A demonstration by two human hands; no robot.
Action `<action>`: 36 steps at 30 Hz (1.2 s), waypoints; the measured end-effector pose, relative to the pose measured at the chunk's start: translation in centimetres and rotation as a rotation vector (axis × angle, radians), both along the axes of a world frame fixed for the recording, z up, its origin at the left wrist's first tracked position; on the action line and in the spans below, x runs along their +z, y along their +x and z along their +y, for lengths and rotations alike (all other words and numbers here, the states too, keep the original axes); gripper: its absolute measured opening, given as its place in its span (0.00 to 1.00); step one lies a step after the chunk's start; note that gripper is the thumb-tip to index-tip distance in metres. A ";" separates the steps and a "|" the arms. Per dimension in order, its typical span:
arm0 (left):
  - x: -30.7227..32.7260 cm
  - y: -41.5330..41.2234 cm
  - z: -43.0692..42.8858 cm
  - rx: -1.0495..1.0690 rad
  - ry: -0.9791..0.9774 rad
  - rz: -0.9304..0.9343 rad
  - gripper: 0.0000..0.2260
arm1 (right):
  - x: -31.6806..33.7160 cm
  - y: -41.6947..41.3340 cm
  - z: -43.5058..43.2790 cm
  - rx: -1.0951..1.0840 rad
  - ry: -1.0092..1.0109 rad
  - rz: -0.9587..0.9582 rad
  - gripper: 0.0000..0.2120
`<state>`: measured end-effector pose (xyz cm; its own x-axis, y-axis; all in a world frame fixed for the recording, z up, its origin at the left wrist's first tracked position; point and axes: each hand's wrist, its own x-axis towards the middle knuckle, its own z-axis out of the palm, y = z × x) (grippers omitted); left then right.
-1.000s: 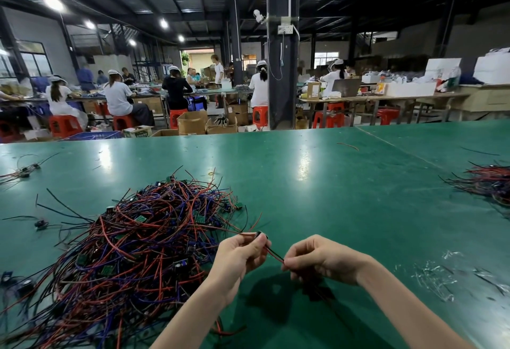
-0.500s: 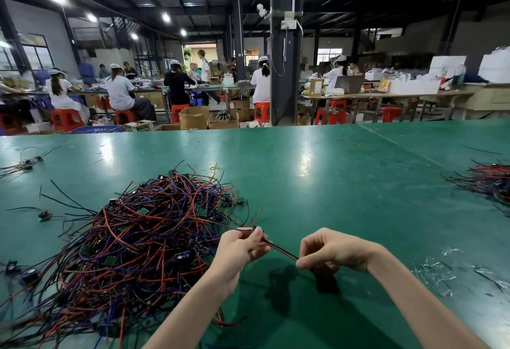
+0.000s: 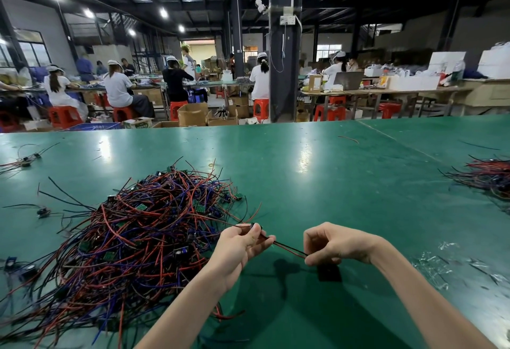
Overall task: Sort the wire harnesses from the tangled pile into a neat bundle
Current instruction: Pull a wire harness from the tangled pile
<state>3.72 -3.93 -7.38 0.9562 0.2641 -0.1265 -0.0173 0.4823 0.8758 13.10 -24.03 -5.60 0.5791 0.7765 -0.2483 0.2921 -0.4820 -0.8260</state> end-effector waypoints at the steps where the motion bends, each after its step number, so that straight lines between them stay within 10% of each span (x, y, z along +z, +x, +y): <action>1: 0.0 0.0 0.1 0.001 -0.003 -0.001 0.07 | 0.0 0.0 0.0 0.000 -0.007 -0.012 0.11; 36: 0.5 -0.3 0.0 0.023 -0.058 -0.092 0.04 | -0.6 1.4 -0.3 -0.198 -0.074 -0.224 0.06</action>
